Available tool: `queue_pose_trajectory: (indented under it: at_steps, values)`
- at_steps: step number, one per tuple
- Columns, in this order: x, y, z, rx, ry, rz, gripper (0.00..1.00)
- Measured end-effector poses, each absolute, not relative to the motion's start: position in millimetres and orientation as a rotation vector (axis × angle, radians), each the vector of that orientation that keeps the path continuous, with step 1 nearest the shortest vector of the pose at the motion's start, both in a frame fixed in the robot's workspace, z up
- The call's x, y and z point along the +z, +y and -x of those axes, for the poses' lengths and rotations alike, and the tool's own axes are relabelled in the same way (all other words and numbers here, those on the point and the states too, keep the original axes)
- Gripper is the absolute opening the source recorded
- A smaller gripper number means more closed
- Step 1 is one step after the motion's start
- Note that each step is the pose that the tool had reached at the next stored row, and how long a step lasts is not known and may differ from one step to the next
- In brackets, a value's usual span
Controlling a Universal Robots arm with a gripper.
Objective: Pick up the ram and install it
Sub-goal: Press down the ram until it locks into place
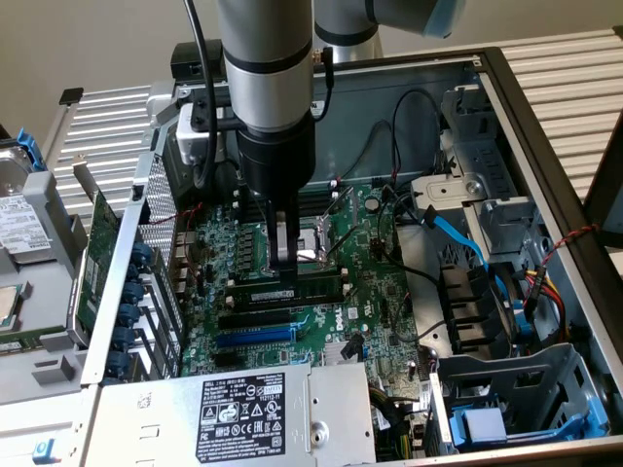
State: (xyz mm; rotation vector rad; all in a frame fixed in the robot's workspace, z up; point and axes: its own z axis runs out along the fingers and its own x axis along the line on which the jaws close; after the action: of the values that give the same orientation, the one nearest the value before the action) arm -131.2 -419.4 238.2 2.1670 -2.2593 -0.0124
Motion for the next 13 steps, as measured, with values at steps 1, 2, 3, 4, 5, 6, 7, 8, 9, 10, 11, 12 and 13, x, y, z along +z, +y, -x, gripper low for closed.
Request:
queue_pose_trajectory:
  at_steps: [1,2,3,4,5,6,7,8,9,10,11,12,13]
  values:
    - [238.0,-419.4,131.1,-0.012,-2.259,-2.167,0.11]
    - [237.8,-419.3,131.1,-0.012,-2.259,-2.167,0.11]
    - [237.5,-419.1,131.1,-0.012,-2.259,-2.167,0.11]
    - [237.2,-418.8,131.1,-0.012,-2.26,-2.167,0.11]
    - [236.9,-418.4,131.2,-0.012,-2.26,-2.167,0.11]
    - [236.5,-418.0,131.2,-0.012,-2.26,-2.167,0.11]
    - [236.0,-417.5,131.1,-0.012,-2.26,-2.167,0.11]
    - [235.6,-417.2,131.1,-0.012,-2.26,-2.167,0.11]
    - [235.3,-417.1,131.1,-0.012,-2.26,-2.167,0.11]
    - [235.0,-417.1,131.1,-0.012,-2.259,-2.167,0.11]
    - [234.7,-417.1,131.2,-0.012,-2.259,-2.167,0.11]
    - [234.5,-417.0,131.2,-0.012,-2.259,-2.167,0.11]
    - [234.2,-417.0,131.1,-0.012,-2.259,-2.167,0.11]
